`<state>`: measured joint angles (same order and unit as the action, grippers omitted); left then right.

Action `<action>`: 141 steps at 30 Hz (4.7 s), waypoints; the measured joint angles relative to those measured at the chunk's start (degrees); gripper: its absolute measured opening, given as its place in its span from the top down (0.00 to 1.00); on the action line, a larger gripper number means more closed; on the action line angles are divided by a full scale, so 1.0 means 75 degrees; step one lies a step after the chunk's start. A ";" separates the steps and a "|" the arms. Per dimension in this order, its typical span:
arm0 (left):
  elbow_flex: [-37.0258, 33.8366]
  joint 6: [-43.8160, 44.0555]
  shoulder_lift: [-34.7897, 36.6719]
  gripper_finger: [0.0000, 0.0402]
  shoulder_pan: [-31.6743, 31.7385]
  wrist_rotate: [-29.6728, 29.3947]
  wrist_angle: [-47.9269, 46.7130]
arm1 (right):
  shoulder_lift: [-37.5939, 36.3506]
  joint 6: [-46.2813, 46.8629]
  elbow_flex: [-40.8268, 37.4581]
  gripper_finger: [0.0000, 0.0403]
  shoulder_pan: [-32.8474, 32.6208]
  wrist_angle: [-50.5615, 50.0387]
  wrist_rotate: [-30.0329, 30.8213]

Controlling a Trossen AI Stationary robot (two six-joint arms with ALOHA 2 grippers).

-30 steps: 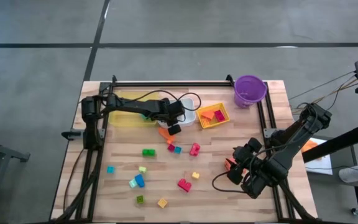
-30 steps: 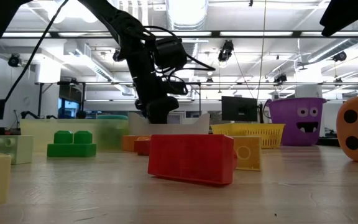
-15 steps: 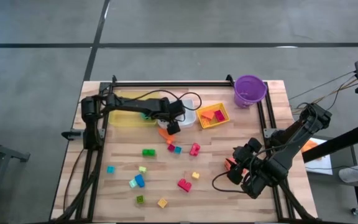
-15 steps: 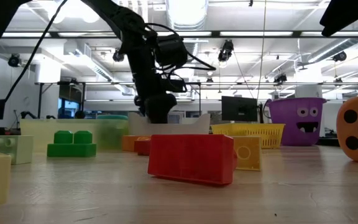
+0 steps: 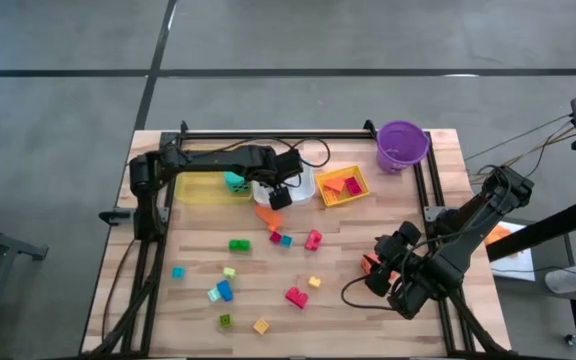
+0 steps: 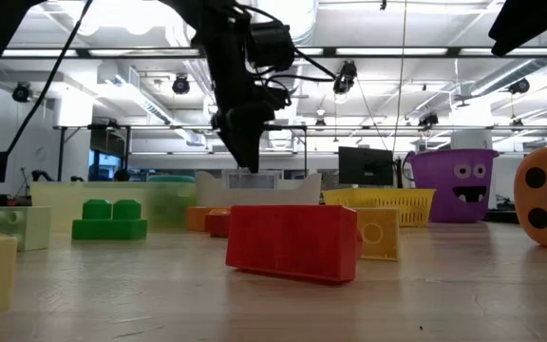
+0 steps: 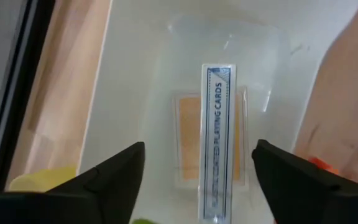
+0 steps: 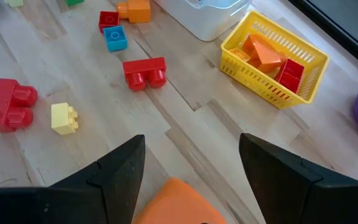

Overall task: Pick & Place Toys
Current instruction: Put the blue playing cards box into the white bin, then adjust the white bin

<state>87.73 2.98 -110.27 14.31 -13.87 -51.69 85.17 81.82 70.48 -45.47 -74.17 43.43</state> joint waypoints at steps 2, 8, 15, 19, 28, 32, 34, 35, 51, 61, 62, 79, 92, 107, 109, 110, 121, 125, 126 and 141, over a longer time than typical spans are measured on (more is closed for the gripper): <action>0.0136 -0.0007 0.0044 0.33 0.0000 0.0000 -0.0219 | 0.0000 0.0000 0.0000 0.36 0.0000 0.0000 -0.0001; 0.0368 -0.0023 0.0199 0.53 0.0000 0.0000 -0.0517 | 0.0000 0.0000 0.0000 0.36 0.0000 0.0001 -0.0005; 0.0356 -0.0108 0.0296 0.76 -0.0066 0.0387 -0.0608 | 0.0000 -0.0003 0.0000 0.36 0.0000 0.0003 -0.0009; 0.0314 -0.0470 0.0296 0.90 -0.0166 0.1015 -0.0576 | 0.0000 -0.0085 0.0000 0.36 0.0000 0.0006 -0.0010; 0.0243 -0.0748 0.0252 0.99 -0.0187 0.1325 -0.0584 | 0.0000 -0.0085 0.0000 0.36 0.0000 0.0063 -0.0010; 0.0087 -0.0752 0.0249 0.99 -0.0187 0.1343 -0.0327 | 0.0000 -0.0200 0.0000 0.36 0.0000 0.0172 -0.0010; -0.0040 -0.0754 0.0235 0.99 -0.0167 0.1343 -0.0194 | 0.0000 -0.0281 0.0000 0.36 0.0000 0.0225 -0.0010; -0.0111 -0.0759 0.0235 0.99 -0.0157 0.1341 -0.0145 | 0.0000 -0.0289 0.0000 0.36 0.0000 0.0228 -0.0010; -0.0509 -0.0634 0.0226 0.99 0.0136 0.1172 0.0450 | 0.0000 -0.0348 0.0000 0.36 0.0006 0.0313 -0.0010; -0.0510 -0.0592 0.0165 0.99 0.0205 0.0994 0.0509 | 0.0000 -0.0402 0.0000 0.36 0.0000 0.0344 -0.0010; -0.0515 -0.0592 0.0154 0.99 0.0210 0.0993 0.0519 | 0.0000 -0.0402 0.0000 0.36 0.0000 0.0345 -0.0009; -0.0512 -0.0546 -0.0025 0.99 0.0364 0.0584 0.0730 | 0.0003 -0.0515 0.0000 0.36 0.0000 0.0397 -0.0005; -0.0512 0.0456 -0.0025 0.99 0.0417 0.0388 0.0736 | 0.0003 -0.0530 0.0000 0.36 0.0000 0.0428 -0.0005; -0.0241 0.0743 0.0197 0.64 -0.0592 0.0836 -0.2291 | 0.0003 -0.0609 0.0000 0.36 0.0006 0.0565 0.0010; -0.0243 0.0739 0.0208 0.56 -0.0839 0.0913 -0.2784 | 0.0003 -0.0611 0.0000 0.36 0.0006 0.0570 0.0010; -0.0243 0.0787 0.0211 0.52 -0.0961 0.0940 -0.2995 | 0.0003 -0.0612 0.0000 0.36 0.0006 0.0574 0.0010; -0.0185 0.0847 0.0411 0.23 -0.1395 0.0303 -0.2333 | 0.0003 -0.0740 0.0000 0.36 0.0006 0.0621 0.0012; -0.0198 0.0363 0.0442 0.23 -0.1475 0.0813 -0.2139 | 0.0003 -0.0899 0.0000 0.36 0.0006 0.0623 0.0013; -0.0242 0.0171 0.0442 0.25 -0.1547 0.0912 -0.2028 | 0.0003 -0.0939 0.0000 0.36 0.0006 0.0624 0.0013; -0.1006 -0.1058 0.0322 0.97 -0.1816 0.1317 -0.0526 | 0.0003 -0.1003 0.0000 0.36 0.0006 0.0763 0.0016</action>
<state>80.19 -4.95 -107.85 0.69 -3.99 -55.64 85.19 74.30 70.48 -45.43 -68.45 43.55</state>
